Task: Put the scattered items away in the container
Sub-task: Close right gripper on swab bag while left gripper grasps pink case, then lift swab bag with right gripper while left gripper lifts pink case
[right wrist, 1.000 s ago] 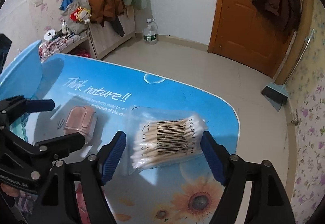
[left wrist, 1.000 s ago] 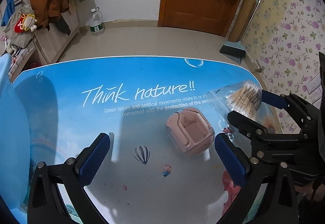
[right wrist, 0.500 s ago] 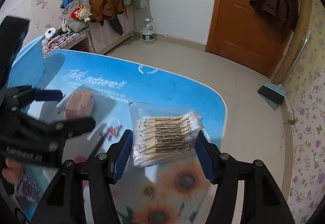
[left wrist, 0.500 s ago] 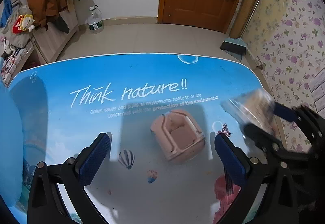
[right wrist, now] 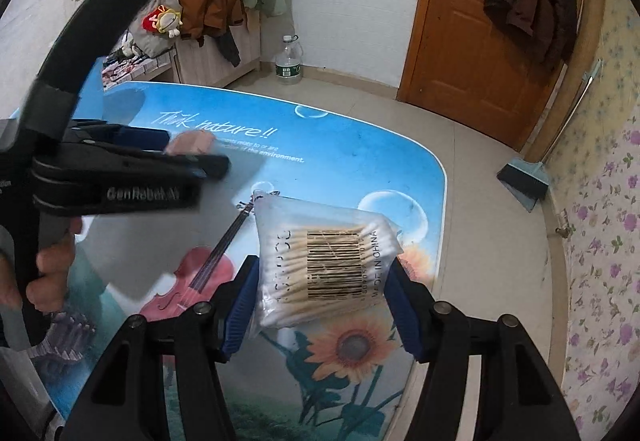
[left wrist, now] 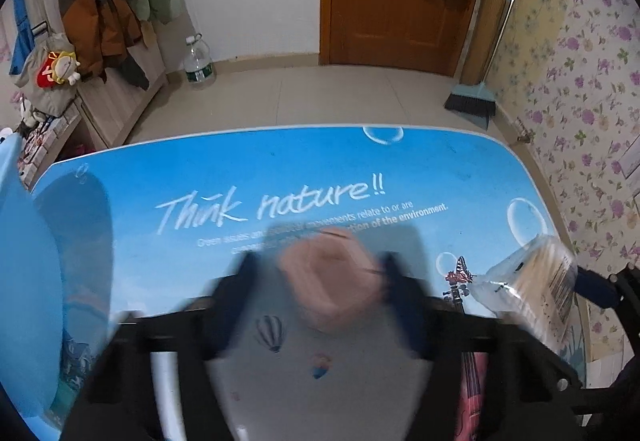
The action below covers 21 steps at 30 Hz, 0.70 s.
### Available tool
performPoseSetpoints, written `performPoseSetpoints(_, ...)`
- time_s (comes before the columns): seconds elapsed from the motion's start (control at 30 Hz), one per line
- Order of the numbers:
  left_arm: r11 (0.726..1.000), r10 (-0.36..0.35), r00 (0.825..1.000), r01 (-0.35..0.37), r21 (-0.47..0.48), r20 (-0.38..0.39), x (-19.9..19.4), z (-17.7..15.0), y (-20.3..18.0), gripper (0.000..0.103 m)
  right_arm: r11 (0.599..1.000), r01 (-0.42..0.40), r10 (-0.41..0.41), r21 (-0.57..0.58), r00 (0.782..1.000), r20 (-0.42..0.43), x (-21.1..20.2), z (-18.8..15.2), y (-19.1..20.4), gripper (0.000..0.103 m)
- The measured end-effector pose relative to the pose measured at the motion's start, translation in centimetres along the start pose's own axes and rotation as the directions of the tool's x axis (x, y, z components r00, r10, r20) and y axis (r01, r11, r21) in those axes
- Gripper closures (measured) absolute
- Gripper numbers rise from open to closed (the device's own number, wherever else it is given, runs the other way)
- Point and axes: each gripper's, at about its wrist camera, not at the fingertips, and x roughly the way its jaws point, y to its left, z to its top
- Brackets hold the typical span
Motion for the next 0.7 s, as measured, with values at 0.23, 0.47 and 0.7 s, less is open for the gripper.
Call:
performPoseSetpoints(0.23,1.0,-0.013,1.0,0.013,0.025,0.001,-1.2,-1.8,1.7,0.056,1.0,0.019,-0.019,0.022,1.0,-0.008,-0.7,-0.7,1.4,0.04)
performPoseSetpoints(0.47,0.999,-0.013,1.0,0.013,0.038,-0.002,-3.4,-4.5,3.9,0.056,0.998,0.029,-0.028,0.05,0.999,-0.016,-2.1,-2.0,3.5,0.04)
performPoseSetpoints(0.7,0.999,0.001,1.0,-0.001,0.046,0.011,-6.1,-8.0,7.1,0.056,0.997,0.05,-0.049,0.063,0.999,-0.018,-3.7,-3.8,7.1,0.04)
